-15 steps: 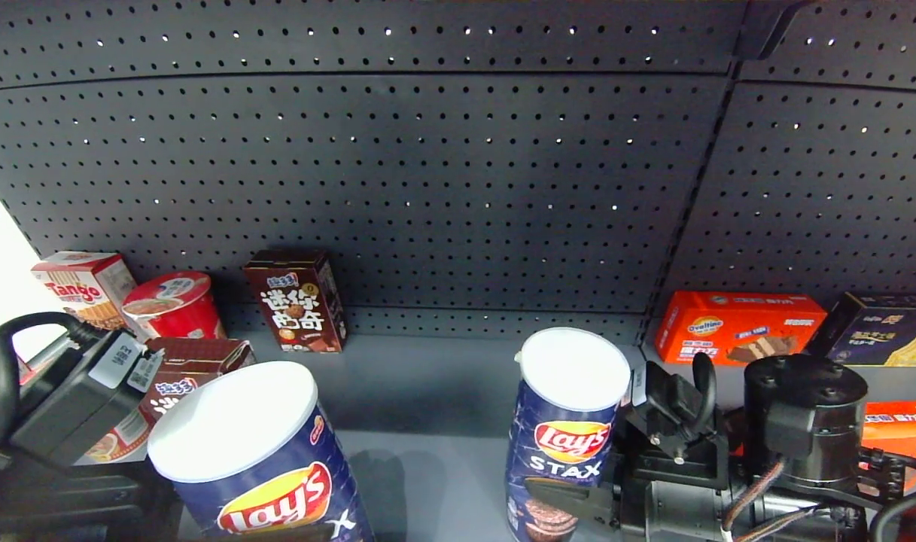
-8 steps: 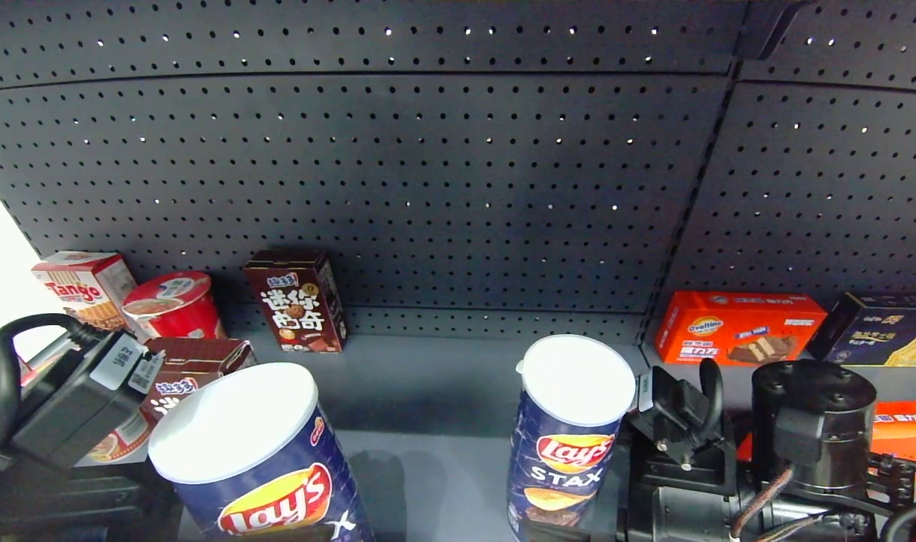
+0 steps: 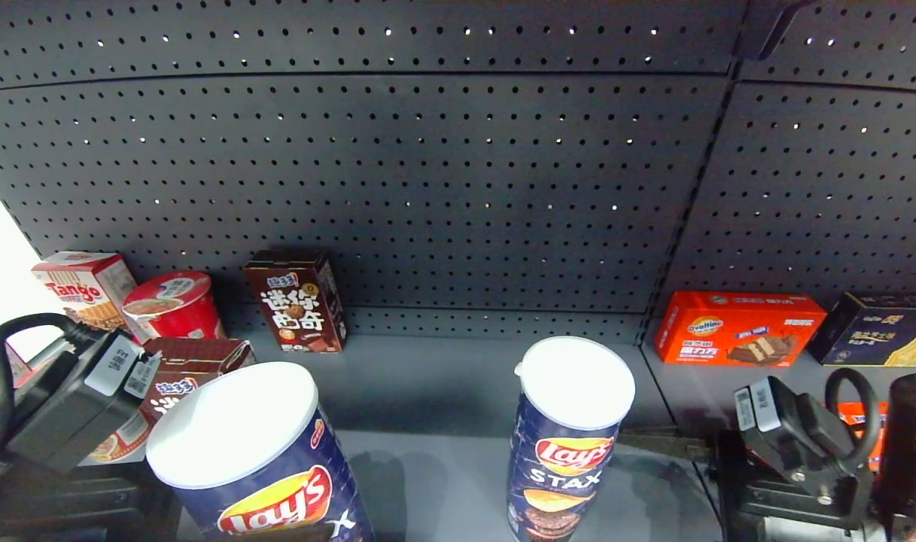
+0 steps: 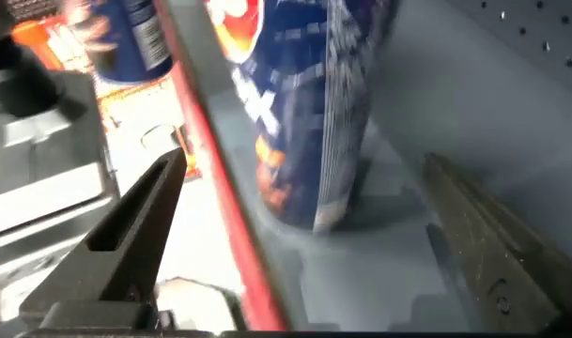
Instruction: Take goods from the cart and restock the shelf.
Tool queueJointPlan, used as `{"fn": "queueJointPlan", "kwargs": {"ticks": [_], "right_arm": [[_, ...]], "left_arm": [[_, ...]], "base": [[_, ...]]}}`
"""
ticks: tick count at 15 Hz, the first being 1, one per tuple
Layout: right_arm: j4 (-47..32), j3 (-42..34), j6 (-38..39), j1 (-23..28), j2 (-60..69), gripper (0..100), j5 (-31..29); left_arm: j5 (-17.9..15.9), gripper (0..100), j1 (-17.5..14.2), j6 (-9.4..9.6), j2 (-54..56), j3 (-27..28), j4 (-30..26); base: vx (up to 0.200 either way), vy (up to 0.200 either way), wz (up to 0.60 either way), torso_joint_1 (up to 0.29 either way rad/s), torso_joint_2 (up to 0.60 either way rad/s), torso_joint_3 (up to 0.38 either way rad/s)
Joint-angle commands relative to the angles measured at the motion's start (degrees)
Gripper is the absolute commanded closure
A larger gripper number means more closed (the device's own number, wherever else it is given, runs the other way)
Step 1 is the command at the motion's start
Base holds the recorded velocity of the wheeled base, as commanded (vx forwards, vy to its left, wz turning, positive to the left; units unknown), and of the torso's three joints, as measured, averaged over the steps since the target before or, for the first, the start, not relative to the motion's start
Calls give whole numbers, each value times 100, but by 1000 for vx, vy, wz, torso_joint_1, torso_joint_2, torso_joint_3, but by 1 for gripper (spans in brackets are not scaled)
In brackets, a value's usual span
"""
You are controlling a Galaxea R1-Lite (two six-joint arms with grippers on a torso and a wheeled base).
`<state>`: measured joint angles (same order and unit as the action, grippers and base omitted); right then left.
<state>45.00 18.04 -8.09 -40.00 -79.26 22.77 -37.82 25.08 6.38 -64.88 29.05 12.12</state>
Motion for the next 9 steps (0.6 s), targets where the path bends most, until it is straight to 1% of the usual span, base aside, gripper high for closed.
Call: {"fn": "queueJointPlan", "kwargs": {"ticks": [1,2,3,4,5,6,7,8,9], "right_arm": [[-1283,173,1,1,1563,0,-150],[-1740,314,1,-8,1897,0,-265],[-2381,551,1,-8,2301,0,-440],[-3137,859,1,-17,2758,0,-616],[-3823,1087,1,-17,3119,0,-660],[-4166,1166,1,-17,3321,0,-678],[-4192,1131,10,1,3409,0,-713],[-4192,1140,18,1,3418,0,-792],[-4174,1175,36,1,3418,0,-889]], "left_arm": [[125,100,6,22,10,39,1],[213,100,15,22,10,66,1],[398,100,15,22,10,110,1],[749,100,15,30,10,180,1],[890,100,32,30,-25,338,-16],[828,100,76,30,-104,444,-43],[679,100,164,30,-218,540,-43],[530,100,173,48,-403,628,1],[459,100,173,127,-561,742,-8]], "base": [[0,0,0,0,0,0],[0,0,0,0,0,0],[0,0,0,0,0,0],[0,0,0,0,0,0],[0,0,0,0,0,0],[0,0,0,0,0,0],[0,0,0,0,0,0],[0,0,0,0,0,0],[0,0,0,0,0,0]]}}
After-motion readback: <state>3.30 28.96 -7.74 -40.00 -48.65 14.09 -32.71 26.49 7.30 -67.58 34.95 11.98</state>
